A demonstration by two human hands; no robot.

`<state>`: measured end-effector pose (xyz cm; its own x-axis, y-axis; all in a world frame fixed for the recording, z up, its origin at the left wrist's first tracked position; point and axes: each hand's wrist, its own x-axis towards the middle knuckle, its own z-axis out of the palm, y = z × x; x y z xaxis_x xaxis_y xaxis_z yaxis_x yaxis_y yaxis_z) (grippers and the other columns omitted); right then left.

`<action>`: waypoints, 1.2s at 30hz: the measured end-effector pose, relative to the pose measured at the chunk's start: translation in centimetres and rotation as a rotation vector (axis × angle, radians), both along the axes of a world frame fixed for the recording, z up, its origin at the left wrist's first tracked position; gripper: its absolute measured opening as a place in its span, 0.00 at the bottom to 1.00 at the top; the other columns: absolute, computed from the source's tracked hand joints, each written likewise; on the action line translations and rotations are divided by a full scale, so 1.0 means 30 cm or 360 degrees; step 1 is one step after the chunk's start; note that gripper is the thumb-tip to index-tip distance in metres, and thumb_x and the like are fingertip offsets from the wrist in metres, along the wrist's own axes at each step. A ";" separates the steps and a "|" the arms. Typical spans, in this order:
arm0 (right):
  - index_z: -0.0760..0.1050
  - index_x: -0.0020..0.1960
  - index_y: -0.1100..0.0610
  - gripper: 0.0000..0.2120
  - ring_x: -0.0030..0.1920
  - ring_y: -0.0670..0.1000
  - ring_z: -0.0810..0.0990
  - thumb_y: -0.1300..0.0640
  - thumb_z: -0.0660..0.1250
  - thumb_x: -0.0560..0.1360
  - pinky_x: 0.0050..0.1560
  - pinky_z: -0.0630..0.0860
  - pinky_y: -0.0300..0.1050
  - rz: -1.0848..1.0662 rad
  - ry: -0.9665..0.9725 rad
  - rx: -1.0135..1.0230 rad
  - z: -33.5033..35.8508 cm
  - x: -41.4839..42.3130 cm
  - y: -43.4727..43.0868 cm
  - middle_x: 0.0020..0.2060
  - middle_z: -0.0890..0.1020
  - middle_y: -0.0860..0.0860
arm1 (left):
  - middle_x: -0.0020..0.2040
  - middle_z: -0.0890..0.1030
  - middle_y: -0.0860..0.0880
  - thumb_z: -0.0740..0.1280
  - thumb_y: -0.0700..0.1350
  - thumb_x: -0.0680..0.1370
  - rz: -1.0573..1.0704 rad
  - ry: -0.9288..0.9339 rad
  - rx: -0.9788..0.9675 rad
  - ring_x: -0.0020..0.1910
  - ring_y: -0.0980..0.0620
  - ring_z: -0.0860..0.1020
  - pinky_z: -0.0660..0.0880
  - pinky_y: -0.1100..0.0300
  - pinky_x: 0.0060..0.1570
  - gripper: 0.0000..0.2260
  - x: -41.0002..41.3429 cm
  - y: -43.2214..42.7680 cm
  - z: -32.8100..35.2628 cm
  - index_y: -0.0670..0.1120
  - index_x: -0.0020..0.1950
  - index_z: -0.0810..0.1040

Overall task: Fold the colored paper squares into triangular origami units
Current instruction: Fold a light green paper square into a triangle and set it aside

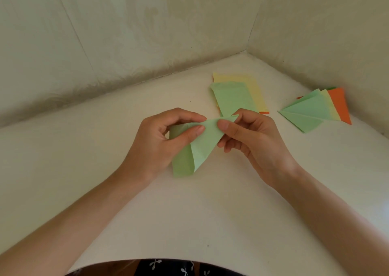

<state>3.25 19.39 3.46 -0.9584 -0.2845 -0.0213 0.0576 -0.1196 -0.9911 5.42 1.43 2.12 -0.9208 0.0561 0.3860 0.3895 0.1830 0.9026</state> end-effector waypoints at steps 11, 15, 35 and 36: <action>0.74 0.37 0.65 0.10 0.29 0.49 0.77 0.58 0.70 0.65 0.30 0.73 0.39 0.0029 0.0070 0.0059 -0.012 0.009 -0.009 0.29 0.80 0.54 | 0.42 0.83 0.58 0.71 0.47 0.72 -0.0025 -0.0080 -0.0083 0.42 0.62 0.79 0.71 0.72 0.43 0.04 0.015 0.009 0.004 0.53 0.46 0.80; 0.75 0.38 0.67 0.11 0.28 0.49 0.77 0.58 0.70 0.65 0.30 0.73 0.38 0.0022 0.0063 0.0064 -0.014 0.007 -0.009 0.28 0.79 0.54 | 0.39 0.82 0.60 0.69 0.45 0.71 -0.0049 -0.0116 -0.0032 0.41 0.63 0.79 0.71 0.72 0.42 0.03 0.012 0.014 0.010 0.52 0.43 0.80; 0.71 0.31 0.53 0.14 0.30 0.48 0.69 0.54 0.62 0.75 0.33 0.65 0.38 -0.0202 0.0782 0.0770 -0.033 0.007 0.005 0.27 0.74 0.53 | 0.34 0.80 0.49 0.70 0.47 0.69 -0.0293 -0.0551 0.0021 0.34 0.55 0.76 0.71 0.66 0.38 0.09 0.008 0.018 0.015 0.46 0.46 0.80; 0.70 0.31 0.53 0.14 0.31 0.51 0.69 0.54 0.62 0.75 0.33 0.66 0.39 -0.0167 0.0793 0.0759 -0.030 0.009 0.004 0.27 0.73 0.53 | 0.35 0.80 0.47 0.70 0.47 0.69 -0.0315 -0.0566 0.0050 0.35 0.55 0.77 0.72 0.66 0.38 0.09 0.012 0.017 0.019 0.44 0.45 0.80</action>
<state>3.53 19.51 2.56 -0.9084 -0.2585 0.3287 -0.4058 0.3551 -0.8422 5.77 1.94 2.70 -0.9699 0.2386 0.0495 0.0767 0.1062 0.9914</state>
